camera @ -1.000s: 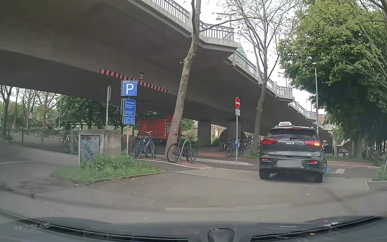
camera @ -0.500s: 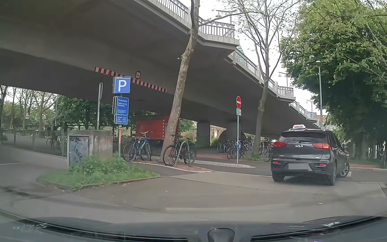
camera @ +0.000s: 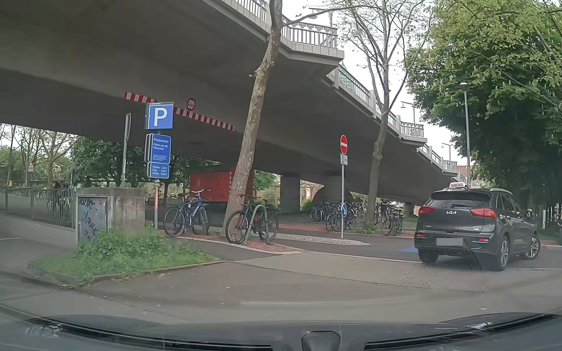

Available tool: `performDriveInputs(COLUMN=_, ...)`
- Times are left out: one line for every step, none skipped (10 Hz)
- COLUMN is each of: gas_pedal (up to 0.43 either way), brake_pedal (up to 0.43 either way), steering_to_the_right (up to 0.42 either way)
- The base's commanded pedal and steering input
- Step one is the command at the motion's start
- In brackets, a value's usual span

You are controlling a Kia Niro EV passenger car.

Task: Follow the waypoints while adhering to traffic rules and regulations

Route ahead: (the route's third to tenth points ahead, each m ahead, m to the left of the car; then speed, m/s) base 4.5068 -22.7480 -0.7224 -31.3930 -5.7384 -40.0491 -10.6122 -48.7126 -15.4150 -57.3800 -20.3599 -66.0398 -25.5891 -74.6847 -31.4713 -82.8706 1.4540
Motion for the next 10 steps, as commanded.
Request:
performDriveInputs(gas_pedal=0.0, brake_pedal=0.0, steering_to_the_right=0.071)
performDriveInputs(gas_pedal=0.0, brake_pedal=0.0, steering_to_the_right=0.077)
performDriveInputs(gas_pedal=0.0, brake_pedal=0.0, steering_to_the_right=0.087)
performDriveInputs(gas_pedal=0.0, brake_pedal=0.0, steering_to_the_right=0.101)
performDriveInputs(gas_pedal=0.0, brake_pedal=0.0, steering_to_the_right=0.116)
performDriveInputs(gas_pedal=0.0, brake_pedal=0.0, steering_to_the_right=0.128)
performDriveInputs(gas_pedal=0.0, brake_pedal=0.0, steering_to_the_right=0.144)
performDriveInputs(gas_pedal=0.0, brake_pedal=0.0, steering_to_the_right=0.157)
performDriveInputs(gas_pedal=0.0, brake_pedal=0.0, steering_to_the_right=0.166)
performDriveInputs(gas_pedal=0.0, brake_pedal=0.0, steering_to_the_right=0.173)
